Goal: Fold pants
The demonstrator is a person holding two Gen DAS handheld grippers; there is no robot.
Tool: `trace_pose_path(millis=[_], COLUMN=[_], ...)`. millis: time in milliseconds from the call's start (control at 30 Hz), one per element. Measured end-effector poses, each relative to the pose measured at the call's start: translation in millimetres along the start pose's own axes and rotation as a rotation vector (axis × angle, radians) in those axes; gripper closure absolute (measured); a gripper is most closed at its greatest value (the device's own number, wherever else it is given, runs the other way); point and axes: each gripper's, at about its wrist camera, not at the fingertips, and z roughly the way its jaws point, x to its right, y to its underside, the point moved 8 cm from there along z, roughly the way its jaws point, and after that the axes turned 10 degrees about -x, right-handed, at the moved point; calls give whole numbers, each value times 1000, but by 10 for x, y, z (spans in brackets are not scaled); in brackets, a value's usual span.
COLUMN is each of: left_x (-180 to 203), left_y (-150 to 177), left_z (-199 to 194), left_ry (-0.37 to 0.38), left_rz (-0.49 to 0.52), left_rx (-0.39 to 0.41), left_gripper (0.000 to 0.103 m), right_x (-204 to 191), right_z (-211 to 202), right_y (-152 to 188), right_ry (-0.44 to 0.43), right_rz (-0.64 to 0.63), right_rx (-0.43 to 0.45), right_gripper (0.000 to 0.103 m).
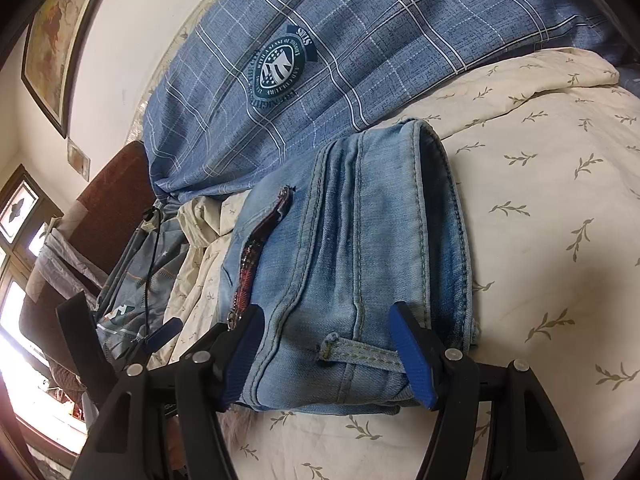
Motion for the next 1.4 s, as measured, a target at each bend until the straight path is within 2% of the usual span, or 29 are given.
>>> trace_pose_path(millis=[133,367,600,700,800,967,1033,1100,1233,1400], left_x=[6,-29,-20,-35,-52,-168,-248,-316,-449,-390], left_y=[-1,29,23,7,-17,-153,-191,-195,-108,15], left_z=[19,124,76,31,-84,-395,-438,-360,-18,126], left_ry=[-2,77,63,46,13,-9,-25,-17,48,95], left_rz=[12,-36,-10,-2,-3,-27,-47,-65,-139,-163], left_rx=[6,-42,-38,-37,1,133,150,118,-46,-117], left_gripper=[0,0,0,0,0,0,0,0,0,0], right_x=[-5,-8,-34,-40,-89,-163,-125,11,229,242], right_z=[-1,2,-8,-72,-193,-460,-514,-494,-406,-238], right_y=[3,11,7,-7,-37,-117,-141,-157,-145,-96], right_ry=[3,1,19,21,24,64,98,132,104,127], right_rz=[-3,-3,-22,-6,-15,-55,-49,-2,109,106], right_rx=[1,1,-14,7,60,179,202,186,131,68], right_gripper=[34,33,33,33,33,33,33,33,33,33])
